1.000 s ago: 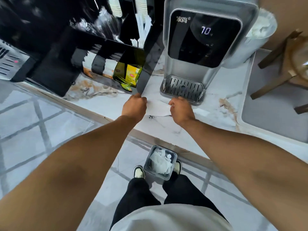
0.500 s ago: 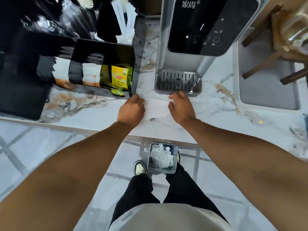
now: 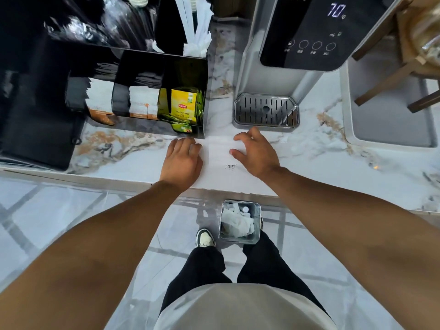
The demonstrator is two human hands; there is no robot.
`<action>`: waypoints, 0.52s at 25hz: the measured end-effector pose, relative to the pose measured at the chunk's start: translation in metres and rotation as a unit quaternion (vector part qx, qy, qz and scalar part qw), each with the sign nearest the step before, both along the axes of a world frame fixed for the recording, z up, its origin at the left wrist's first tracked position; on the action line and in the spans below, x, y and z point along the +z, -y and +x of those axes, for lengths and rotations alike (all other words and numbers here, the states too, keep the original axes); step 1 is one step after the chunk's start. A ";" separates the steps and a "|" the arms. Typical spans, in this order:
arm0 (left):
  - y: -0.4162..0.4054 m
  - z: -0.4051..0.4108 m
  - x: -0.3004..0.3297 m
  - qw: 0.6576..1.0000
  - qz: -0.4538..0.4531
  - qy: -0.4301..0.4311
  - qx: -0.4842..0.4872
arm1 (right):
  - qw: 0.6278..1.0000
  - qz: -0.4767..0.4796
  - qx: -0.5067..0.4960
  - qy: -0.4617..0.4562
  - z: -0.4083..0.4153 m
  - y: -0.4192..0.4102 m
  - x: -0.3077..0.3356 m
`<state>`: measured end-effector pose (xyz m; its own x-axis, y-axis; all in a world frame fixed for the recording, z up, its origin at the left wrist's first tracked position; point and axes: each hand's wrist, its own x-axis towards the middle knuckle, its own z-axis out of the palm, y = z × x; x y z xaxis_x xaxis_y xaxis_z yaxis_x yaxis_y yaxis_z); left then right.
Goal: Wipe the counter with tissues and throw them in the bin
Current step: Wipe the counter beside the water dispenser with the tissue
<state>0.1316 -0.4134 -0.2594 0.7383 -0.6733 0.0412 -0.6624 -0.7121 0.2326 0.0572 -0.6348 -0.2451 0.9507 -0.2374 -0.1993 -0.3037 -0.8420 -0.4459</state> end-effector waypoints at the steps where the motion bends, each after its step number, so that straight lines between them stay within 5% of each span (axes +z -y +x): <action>1: -0.002 -0.001 -0.004 1.000 -0.002 0.005 0.008 | 1.000 0.005 -0.003 -0.001 0.000 -0.002 -0.003; 13: 0.006 -0.002 -0.029 0.999 -0.006 0.017 0.044 | 0.980 0.074 -0.115 0.142 0.018 -0.002 -0.021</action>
<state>0.1296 -0.4194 -0.2884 0.7929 -0.6048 0.0751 -0.6047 -0.7656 0.2193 0.0751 -0.6330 -0.2659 0.8976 -0.4405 0.0175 -0.3234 -0.6850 -0.6528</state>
